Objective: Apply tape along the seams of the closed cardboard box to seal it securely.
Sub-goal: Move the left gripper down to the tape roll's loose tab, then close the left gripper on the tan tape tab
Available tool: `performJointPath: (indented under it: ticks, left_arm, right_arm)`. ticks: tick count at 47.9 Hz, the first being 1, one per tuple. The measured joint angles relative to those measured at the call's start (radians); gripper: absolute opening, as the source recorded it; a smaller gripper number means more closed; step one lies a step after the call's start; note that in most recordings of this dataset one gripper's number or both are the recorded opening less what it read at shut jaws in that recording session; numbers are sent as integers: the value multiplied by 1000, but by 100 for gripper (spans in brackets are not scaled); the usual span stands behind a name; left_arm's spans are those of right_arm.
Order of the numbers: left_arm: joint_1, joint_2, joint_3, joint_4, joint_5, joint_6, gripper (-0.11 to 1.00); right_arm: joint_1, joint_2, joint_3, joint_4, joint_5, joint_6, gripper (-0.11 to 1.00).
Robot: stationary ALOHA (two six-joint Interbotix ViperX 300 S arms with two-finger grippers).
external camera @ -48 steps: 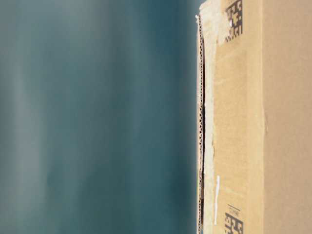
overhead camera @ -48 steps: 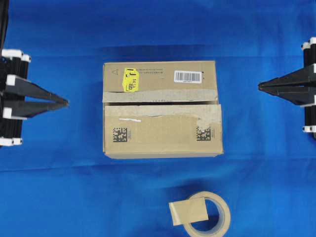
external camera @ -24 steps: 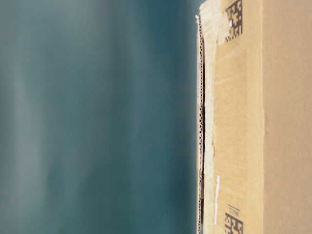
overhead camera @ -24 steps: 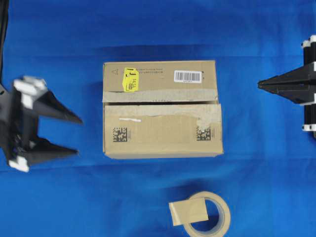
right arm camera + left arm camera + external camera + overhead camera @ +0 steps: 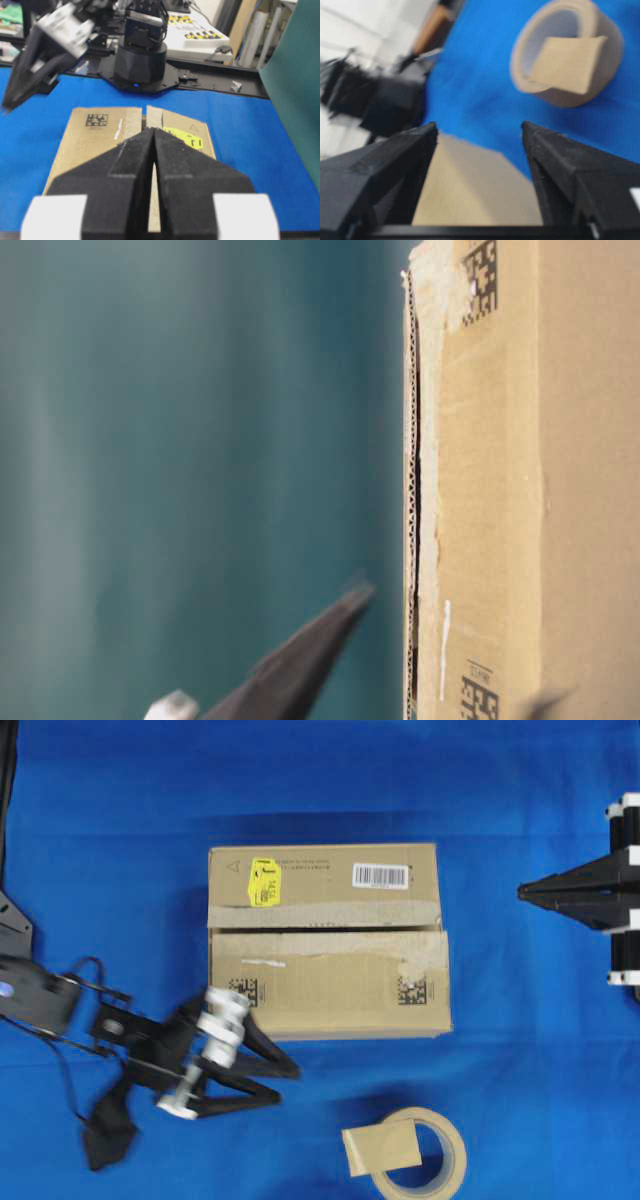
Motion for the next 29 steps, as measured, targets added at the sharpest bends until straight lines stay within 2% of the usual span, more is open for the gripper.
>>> performJointPath:
  ticks: [12, 29]
  left_arm:
    - [-23, 192, -175, 0, 153, 64, 65]
    - [-55, 374, -313, 0, 184, 112, 65]
  right_arm:
    - [0, 5, 0, 0, 0, 0, 2]
    - [0, 11, 0, 0, 5, 0, 2]
